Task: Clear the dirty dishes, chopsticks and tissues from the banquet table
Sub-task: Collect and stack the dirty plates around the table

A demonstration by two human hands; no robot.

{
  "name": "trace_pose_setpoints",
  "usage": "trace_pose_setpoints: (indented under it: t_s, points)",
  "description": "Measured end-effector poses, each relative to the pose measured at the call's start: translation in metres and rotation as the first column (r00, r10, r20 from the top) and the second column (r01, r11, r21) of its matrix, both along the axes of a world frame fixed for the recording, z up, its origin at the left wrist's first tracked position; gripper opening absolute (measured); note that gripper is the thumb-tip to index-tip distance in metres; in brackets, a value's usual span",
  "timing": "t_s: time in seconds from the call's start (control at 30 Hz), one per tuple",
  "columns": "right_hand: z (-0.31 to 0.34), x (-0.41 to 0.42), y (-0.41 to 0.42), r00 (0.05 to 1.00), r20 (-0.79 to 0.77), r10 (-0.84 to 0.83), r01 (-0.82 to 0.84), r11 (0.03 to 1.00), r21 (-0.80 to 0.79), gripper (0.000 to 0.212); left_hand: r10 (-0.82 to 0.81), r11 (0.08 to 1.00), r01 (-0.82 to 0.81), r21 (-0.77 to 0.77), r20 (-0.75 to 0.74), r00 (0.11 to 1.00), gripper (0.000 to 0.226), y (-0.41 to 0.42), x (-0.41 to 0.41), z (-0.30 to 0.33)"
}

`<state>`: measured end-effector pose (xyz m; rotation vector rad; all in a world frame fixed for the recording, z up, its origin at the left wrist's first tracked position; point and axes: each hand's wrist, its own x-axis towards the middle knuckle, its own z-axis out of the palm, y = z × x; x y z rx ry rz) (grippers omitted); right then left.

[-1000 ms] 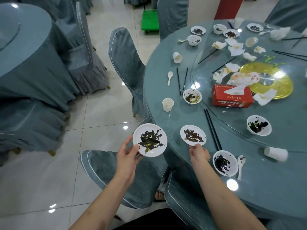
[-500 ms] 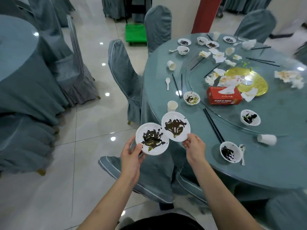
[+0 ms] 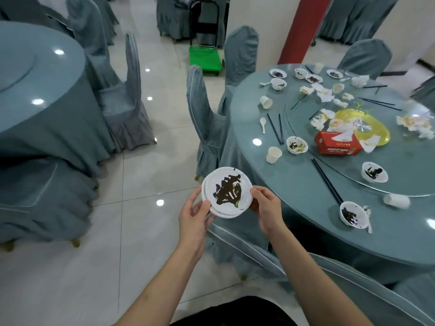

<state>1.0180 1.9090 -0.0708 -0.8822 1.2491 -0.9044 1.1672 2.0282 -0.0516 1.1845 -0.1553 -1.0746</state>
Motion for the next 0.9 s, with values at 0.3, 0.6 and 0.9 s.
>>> trace_pose_setpoints:
  t_s: [0.3,0.6,0.9]
  points:
    - [0.009,0.088,0.005,0.991,0.042,0.124,-0.125,0.992,0.025,0.016,0.066,0.998,-0.066,0.012,-0.014,0.998,0.044,0.015,0.079,-0.004]
    - [-0.015,0.240,-0.052,0.963,0.159,0.220,-0.232,0.971,0.063,0.019,0.127,0.991,-0.129,0.026,0.063,0.990,0.046,-0.026,0.215,-0.014]
    - [-0.026,0.382,-0.149,0.930,0.311,0.193,-0.239,0.964,0.116,0.019,0.120,0.988,-0.135,0.078,0.168,0.978,0.041,-0.128,0.355,0.006]
